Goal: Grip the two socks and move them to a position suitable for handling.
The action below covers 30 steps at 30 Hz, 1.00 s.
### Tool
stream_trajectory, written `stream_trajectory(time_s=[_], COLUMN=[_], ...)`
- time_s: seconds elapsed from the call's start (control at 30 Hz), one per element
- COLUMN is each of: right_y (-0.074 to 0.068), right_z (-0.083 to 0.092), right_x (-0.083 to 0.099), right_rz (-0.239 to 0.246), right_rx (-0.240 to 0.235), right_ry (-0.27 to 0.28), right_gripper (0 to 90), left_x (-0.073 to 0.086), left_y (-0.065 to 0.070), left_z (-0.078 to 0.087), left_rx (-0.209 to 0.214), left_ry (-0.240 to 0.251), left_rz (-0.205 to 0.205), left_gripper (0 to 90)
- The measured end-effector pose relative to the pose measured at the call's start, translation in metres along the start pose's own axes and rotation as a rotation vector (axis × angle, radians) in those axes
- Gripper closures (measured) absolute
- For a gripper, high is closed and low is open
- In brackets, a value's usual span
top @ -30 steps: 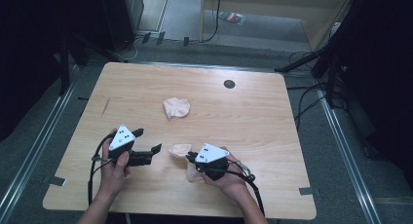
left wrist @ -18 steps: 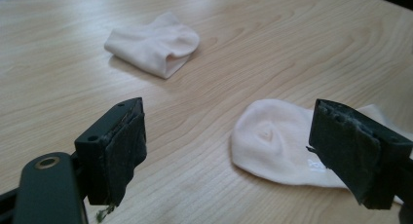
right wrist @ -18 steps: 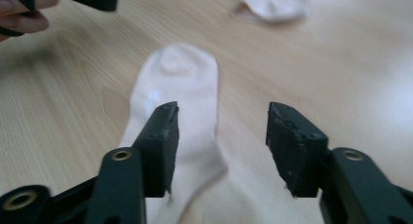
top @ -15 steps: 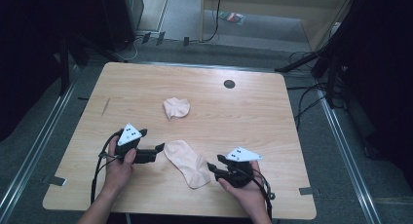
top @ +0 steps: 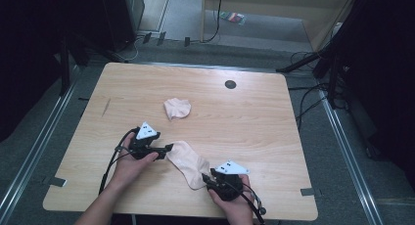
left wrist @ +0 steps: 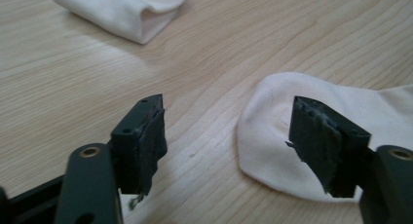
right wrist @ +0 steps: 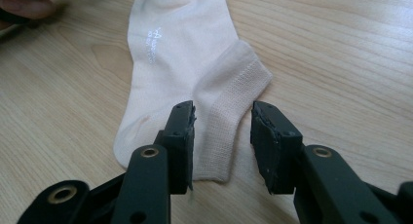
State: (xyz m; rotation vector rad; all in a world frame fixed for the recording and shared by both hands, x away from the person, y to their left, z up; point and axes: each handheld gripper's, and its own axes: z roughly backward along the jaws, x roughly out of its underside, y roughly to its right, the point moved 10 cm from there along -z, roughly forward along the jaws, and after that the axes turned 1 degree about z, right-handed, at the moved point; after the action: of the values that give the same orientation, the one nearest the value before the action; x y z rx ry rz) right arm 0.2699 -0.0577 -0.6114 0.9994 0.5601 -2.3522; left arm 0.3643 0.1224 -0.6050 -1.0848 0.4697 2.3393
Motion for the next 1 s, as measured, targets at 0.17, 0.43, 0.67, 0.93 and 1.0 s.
stream_trajectory(time_s=[0.17,0.43,0.67,0.93,1.0], right_y=[-0.003,0.004,0.010,0.027,0.028], right_z=[-0.001,-0.001,0.003,0.019,0.020], right_x=[0.003,0.003,0.000,-0.025,-0.028], right_rz=[0.025,0.040,0.040,0.101,0.122], right_rx=[0.023,0.042,0.031,0.001,-0.002], right_ry=[0.001,0.004,-0.006,0.030,0.031], right_gripper=[66.5,81.8,86.0,86.9,87.0], left_x=[-0.004,-0.001,-0.005,-0.008,-0.006], left_y=[0.008,0.013,0.017,0.019,0.018], left_z=[-0.008,-0.017,-0.006,0.016,0.022], left_rx=[0.001,0.011,0.083,0.087,0.082], left_ry=[-0.008,-0.053,-0.041,0.038,0.055], left_rz=[-0.020,-0.021,0.002,0.025,0.043], left_gripper=[42.4,67.6,89.4,89.8,89.9])
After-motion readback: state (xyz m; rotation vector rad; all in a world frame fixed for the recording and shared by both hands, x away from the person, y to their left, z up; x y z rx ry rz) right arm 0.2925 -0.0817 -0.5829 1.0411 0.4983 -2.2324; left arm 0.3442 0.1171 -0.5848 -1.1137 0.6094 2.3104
